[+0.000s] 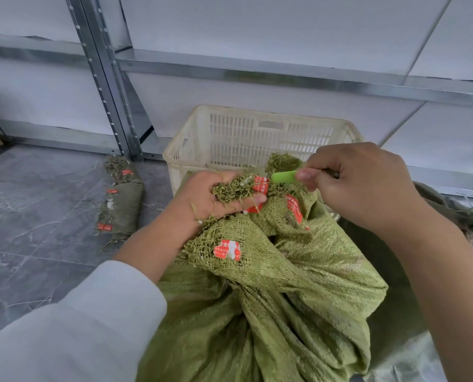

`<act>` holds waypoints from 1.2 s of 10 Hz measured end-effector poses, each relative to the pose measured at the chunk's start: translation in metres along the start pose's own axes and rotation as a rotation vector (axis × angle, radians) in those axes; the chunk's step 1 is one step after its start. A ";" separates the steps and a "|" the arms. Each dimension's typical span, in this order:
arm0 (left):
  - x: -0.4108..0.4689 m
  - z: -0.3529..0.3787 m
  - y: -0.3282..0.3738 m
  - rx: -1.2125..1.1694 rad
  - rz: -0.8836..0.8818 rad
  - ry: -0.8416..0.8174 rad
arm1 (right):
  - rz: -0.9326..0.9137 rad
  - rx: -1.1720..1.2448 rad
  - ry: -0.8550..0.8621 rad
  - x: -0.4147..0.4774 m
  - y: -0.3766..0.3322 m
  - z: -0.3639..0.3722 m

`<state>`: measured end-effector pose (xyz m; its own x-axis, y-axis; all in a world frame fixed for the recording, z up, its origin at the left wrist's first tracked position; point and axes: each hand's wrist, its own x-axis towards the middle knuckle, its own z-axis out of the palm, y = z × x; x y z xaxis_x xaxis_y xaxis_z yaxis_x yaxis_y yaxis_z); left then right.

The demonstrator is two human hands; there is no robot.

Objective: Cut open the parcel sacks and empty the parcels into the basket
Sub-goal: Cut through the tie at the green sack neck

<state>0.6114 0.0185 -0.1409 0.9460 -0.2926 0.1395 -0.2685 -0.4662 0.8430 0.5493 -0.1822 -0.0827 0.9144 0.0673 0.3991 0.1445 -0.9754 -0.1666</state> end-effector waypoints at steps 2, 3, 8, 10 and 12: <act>-0.015 0.009 -0.018 0.063 0.084 -0.222 | 0.132 0.338 0.272 0.013 0.022 -0.027; -0.017 0.011 -0.025 -0.016 0.172 -0.024 | 0.137 0.286 0.224 0.009 0.031 -0.038; -0.004 0.009 -0.045 0.073 0.535 0.205 | 0.017 0.224 -0.229 -0.001 0.003 -0.015; 0.003 0.012 -0.050 0.086 0.655 0.272 | 0.039 0.210 -0.169 -0.004 0.002 -0.020; 0.001 0.013 -0.049 0.079 0.620 0.275 | 0.029 0.204 -0.193 -0.005 0.001 -0.020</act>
<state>0.6234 0.0306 -0.1891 0.6217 -0.3078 0.7202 -0.7785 -0.3435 0.5253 0.5370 -0.1880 -0.0667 0.9717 0.0977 0.2152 0.1722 -0.9165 -0.3611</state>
